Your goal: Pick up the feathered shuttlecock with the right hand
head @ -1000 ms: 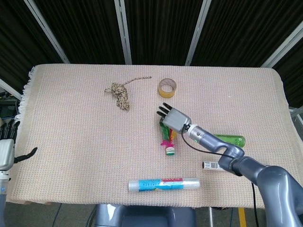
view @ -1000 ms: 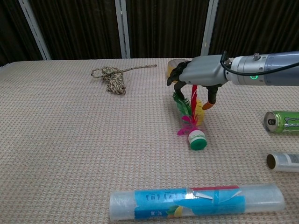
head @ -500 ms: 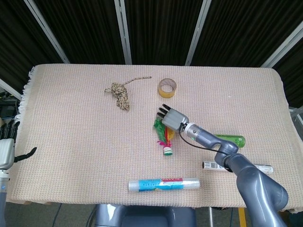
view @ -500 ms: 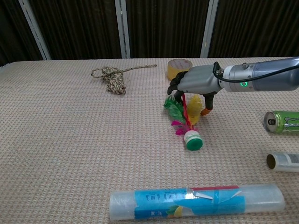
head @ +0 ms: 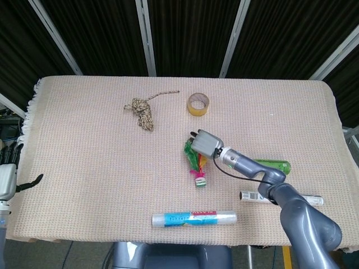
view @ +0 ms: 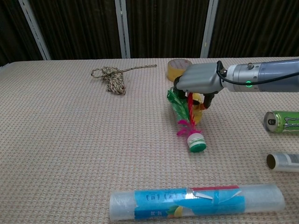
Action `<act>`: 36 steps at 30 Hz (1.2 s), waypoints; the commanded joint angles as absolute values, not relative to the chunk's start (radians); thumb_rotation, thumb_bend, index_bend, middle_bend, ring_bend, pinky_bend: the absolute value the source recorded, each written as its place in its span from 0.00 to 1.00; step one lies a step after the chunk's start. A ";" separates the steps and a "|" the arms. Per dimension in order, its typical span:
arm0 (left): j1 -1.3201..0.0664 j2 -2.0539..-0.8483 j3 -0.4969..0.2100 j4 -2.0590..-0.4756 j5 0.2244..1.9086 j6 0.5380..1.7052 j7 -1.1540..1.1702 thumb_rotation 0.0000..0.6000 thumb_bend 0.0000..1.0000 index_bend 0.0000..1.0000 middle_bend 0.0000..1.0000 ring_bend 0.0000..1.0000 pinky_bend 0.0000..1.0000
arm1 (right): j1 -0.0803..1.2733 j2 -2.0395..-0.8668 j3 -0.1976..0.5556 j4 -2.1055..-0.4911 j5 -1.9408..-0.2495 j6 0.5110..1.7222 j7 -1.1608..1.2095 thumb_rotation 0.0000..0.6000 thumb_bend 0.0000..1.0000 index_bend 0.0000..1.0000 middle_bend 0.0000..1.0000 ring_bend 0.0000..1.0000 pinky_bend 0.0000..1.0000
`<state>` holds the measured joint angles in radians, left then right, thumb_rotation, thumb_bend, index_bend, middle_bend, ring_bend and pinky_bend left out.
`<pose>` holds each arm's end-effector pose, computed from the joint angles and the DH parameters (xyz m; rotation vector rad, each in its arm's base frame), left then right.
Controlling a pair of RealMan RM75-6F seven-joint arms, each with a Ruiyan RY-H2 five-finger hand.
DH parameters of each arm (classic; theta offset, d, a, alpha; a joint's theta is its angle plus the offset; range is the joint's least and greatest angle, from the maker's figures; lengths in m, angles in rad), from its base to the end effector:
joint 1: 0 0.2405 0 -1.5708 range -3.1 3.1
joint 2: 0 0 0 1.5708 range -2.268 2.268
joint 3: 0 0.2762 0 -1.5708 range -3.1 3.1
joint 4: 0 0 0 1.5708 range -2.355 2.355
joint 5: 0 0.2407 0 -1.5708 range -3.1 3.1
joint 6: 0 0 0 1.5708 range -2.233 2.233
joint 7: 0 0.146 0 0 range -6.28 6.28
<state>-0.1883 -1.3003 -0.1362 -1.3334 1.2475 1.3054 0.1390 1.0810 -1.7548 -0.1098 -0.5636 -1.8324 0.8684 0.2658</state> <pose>-0.3964 0.2463 0.1121 -1.2996 -0.8728 -0.6491 -0.1584 -0.4773 -0.0693 2.3907 -0.1009 0.6763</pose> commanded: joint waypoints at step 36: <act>-0.188 -1.227 -0.086 -1.422 1.386 1.333 -0.003 0.60 0.19 0.00 0.00 0.00 0.00 | 0.499 -1.083 -0.039 -1.722 -1.692 1.443 -0.618 1.00 0.22 0.32 0.17 0.09 0.43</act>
